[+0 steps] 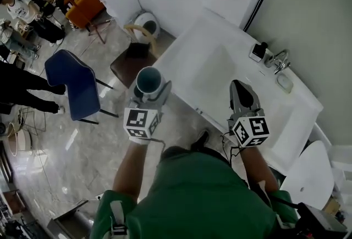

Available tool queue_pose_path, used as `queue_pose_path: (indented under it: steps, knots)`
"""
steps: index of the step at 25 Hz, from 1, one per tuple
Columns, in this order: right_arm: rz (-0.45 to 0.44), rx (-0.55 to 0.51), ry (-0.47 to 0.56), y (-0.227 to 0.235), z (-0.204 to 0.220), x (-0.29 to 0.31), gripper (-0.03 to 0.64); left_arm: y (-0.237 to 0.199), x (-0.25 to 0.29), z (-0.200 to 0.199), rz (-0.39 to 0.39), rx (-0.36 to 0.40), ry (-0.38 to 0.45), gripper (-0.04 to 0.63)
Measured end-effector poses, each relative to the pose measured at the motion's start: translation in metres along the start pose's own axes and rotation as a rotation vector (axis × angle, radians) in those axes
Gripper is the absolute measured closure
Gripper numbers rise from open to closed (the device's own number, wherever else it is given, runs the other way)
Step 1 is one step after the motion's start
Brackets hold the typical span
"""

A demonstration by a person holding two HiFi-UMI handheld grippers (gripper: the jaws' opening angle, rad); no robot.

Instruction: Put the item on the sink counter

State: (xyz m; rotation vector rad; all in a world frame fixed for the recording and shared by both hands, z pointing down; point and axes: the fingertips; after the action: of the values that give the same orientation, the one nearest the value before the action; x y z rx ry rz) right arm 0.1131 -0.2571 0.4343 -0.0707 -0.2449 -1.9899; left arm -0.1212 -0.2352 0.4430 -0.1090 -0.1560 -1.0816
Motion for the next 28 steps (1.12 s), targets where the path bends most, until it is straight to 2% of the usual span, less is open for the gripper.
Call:
queue_pose_path:
  steps: [4, 9, 14, 21, 28]
  knots:
    - [-0.007, 0.007, -0.019, 0.014, 0.003, 0.025, 0.609, -0.012, 0.03, 0.012, 0.009, 0.031, -0.038, 0.227]
    - [0.019, 0.002, -0.058, 0.02, 0.011, 0.049, 0.609, -0.035, 0.06, 0.035, 0.041, 0.028, -0.077, 0.227]
    - [0.113, -0.01, -0.078, 0.028, 0.011, 0.072, 0.609, -0.063, 0.101, 0.055, 0.108, 0.022, -0.097, 0.227]
    - [0.241, -0.034, -0.125, 0.03, 0.02, 0.099, 0.609, -0.099, 0.16, 0.107, 0.21, 0.026, -0.162, 0.227]
    - [0.338, -0.043, -0.173, 0.03, 0.034, 0.114, 0.609, -0.11, 0.202, 0.155, 0.286, 0.027, -0.248, 0.225]
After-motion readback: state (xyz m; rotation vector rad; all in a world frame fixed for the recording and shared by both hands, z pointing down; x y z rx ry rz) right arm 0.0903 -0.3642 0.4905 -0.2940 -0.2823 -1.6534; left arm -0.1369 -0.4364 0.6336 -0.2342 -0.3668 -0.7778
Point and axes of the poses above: the fingertips, and each gripper's own axes: x forward along the fingers, y to its right, z out of its underside, and after that the axes turned 12 degrees about z, right-handed
